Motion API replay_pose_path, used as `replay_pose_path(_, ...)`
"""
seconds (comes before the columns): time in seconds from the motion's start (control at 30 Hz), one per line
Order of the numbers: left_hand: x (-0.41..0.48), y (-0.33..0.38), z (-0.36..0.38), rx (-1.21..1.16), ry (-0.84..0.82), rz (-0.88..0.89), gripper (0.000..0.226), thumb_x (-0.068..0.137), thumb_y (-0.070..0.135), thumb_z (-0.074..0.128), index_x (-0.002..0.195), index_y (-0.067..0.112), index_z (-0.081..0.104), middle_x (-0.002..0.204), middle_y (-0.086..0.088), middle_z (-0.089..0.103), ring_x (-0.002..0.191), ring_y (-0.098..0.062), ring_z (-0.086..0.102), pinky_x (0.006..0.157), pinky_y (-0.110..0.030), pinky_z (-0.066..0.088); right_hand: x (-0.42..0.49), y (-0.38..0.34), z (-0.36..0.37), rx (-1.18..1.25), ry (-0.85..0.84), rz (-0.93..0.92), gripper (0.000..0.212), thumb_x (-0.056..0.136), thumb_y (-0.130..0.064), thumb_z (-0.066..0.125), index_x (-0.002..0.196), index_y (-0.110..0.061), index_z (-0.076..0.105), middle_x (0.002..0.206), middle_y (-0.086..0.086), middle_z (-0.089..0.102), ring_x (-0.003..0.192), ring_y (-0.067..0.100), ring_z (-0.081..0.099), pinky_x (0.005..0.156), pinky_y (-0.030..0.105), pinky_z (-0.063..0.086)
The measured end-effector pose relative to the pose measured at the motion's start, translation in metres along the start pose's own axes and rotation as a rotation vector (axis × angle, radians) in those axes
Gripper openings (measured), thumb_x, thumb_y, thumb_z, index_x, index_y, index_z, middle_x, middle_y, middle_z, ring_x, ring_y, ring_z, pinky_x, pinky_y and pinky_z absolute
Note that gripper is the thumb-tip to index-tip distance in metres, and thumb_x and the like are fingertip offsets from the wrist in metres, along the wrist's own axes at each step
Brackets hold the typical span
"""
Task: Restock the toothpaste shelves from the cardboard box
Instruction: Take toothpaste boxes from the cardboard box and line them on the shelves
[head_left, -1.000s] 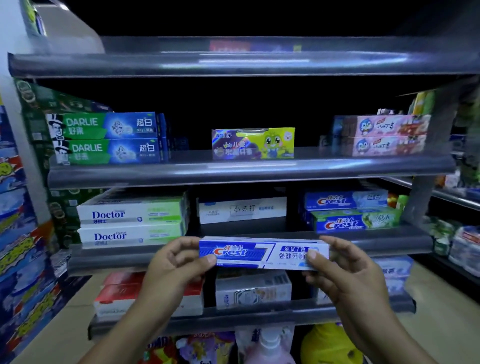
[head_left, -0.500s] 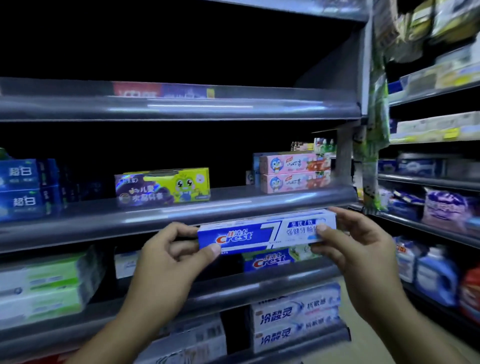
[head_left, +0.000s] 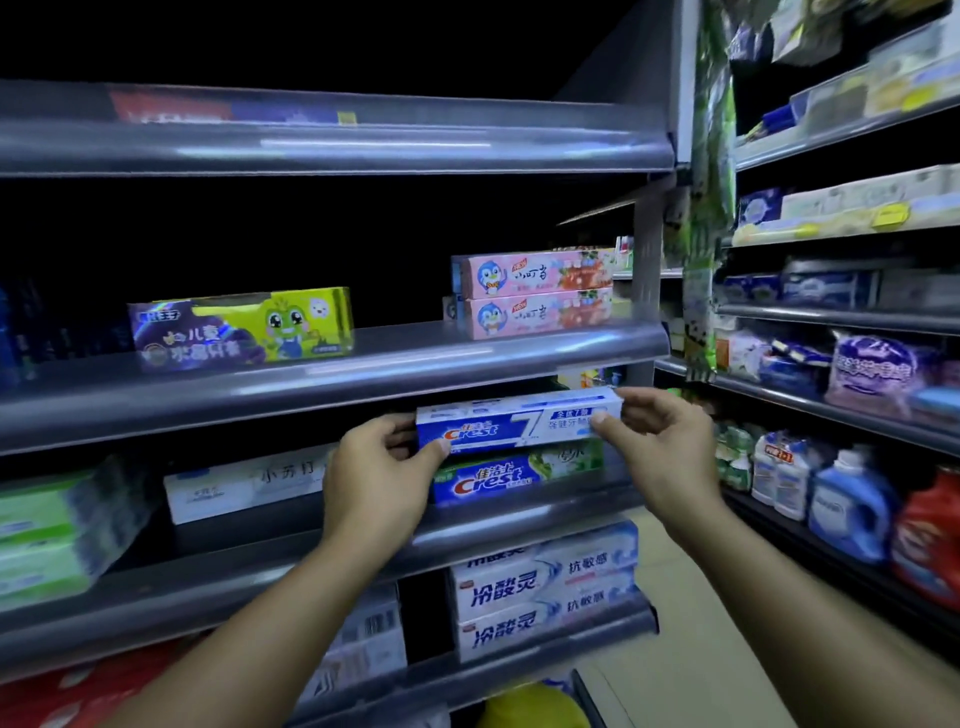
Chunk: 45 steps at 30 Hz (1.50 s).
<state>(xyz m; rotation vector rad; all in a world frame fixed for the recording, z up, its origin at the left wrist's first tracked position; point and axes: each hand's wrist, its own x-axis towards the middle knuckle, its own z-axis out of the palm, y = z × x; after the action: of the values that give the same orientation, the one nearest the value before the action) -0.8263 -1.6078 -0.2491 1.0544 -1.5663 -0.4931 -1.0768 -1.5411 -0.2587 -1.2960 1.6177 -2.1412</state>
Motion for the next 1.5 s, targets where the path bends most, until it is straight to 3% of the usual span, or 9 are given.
replay_pose_path(0.2,0.007,-0.013,0.005,0.244,-0.050,-0.119,0.033,0.080,0.044,0.084,0.102,0.021,0.076,0.069,0.025,0.062,0.079,-0.010,0.068,0.067,-0.028,0.051,0.006,0.020,0.025,-0.387,-0.086,0.070,0.053,0.089,-0.032,0.076,0.138,-0.023,0.059,0.125,0.000,0.069,0.111,0.022,0.065,0.097,0.047,0.054)
replay_pose_path(0.37,0.008,-0.014,0.002,0.286,-0.086,-0.092,0.035,0.080,0.045,0.084,0.104,0.020,0.077,0.093,0.010,0.078,0.090,-0.014,0.072,0.080,-0.034,0.058,0.005,0.021,0.026,-0.471,-0.084,0.078,0.044,0.091,-0.028,0.072,0.133,-0.018,0.062,0.124,0.002,0.069,0.102,0.023,0.066,0.089,0.045,0.056)
replay_pose_path(0.5,-0.007,-0.003,-0.009,0.283,-0.091,0.016,0.045,0.086,0.044,0.077,0.123,0.020,0.073,0.115,0.002,0.076,0.109,-0.020,0.070,0.094,-0.035,0.055,-0.010,0.007,0.026,-0.570,-0.030,0.018,0.043,0.092,-0.026,0.070,0.133,-0.021,0.059,0.116,0.004,0.069,0.070,0.011,0.054,0.061,0.025,0.044)
replay_pose_path(0.63,-0.046,-0.014,-0.050,0.298,-0.023,0.280,0.037,0.086,0.038,0.073,0.120,0.024,0.072,0.113,0.004,0.075,0.110,-0.021,0.064,0.091,-0.026,0.045,-0.054,-0.008,0.028,-0.541,0.042,-0.131,0.042,0.085,-0.033,0.069,0.125,-0.020,0.066,0.111,0.000,0.072,0.094,0.019,0.065,0.083,0.028,0.048)
replay_pose_path(0.73,-0.088,-0.044,-0.084,0.306,-0.091,0.344,0.034,0.086,0.036,0.070,0.117,0.021,0.074,0.109,0.010,0.072,0.109,-0.016,0.061,0.091,-0.023,0.043,-0.099,-0.011,0.039,-0.484,-0.029,-0.084,0.037,0.075,-0.044,0.068,0.103,-0.021,0.076,0.084,-0.012,0.070,0.082,0.005,0.068,0.079,0.022,0.050)
replay_pose_path(0.9,-0.163,-0.134,-0.128,0.207,-0.213,0.102,0.024,0.087,0.029,0.074,0.110,0.022,0.075,0.096,0.017,0.071,0.092,-0.001,0.067,0.087,-0.018,0.052,-0.190,0.004,0.068,-0.353,-0.278,-0.007,0.010,0.072,-0.038,0.073,0.075,-0.028,0.071,0.070,-0.015,0.068,0.066,0.001,0.064,0.071,0.028,0.053)
replay_pose_path(1.1,-0.236,-0.230,-0.132,0.263,-0.429,-0.345,0.024,0.081,0.033,0.081,0.103,0.031,0.072,0.082,0.020,0.070,0.074,0.006,0.063,0.076,-0.027,0.056,-0.264,0.033,0.104,-0.278,-0.471,0.183,0.009,0.071,-0.029,0.077,0.069,-0.025,0.070,0.065,-0.004,0.071,0.062,0.014,0.066,0.065,0.032,0.051)
replay_pose_path(1.33,-0.297,-0.282,-0.070,0.314,-0.847,-0.497,0.053,0.080,0.040,0.077,0.131,0.032,0.063,0.124,0.007,0.069,0.100,-0.019,0.070,0.084,-0.034,0.058,-0.308,0.071,0.111,-0.281,-0.537,0.451,0.013,0.077,-0.022,0.076,0.073,-0.010,0.074,0.061,0.001,0.068,0.055,0.013,0.060,0.059,0.028,0.045)
replay_pose_path(1.5,-0.332,-0.302,-0.030,0.390,-1.062,-0.270,0.079,0.079,0.019,0.072,0.152,0.033,0.044,0.157,0.004,0.046,0.140,-0.025,0.043,0.111,-0.039,0.040,-0.321,0.088,0.080,-0.368,-0.561,0.516,0.013,0.072,-0.024,0.079,0.065,-0.015,0.072,0.063,-0.002,0.070,0.060,0.017,0.062,0.063,0.039,0.050)
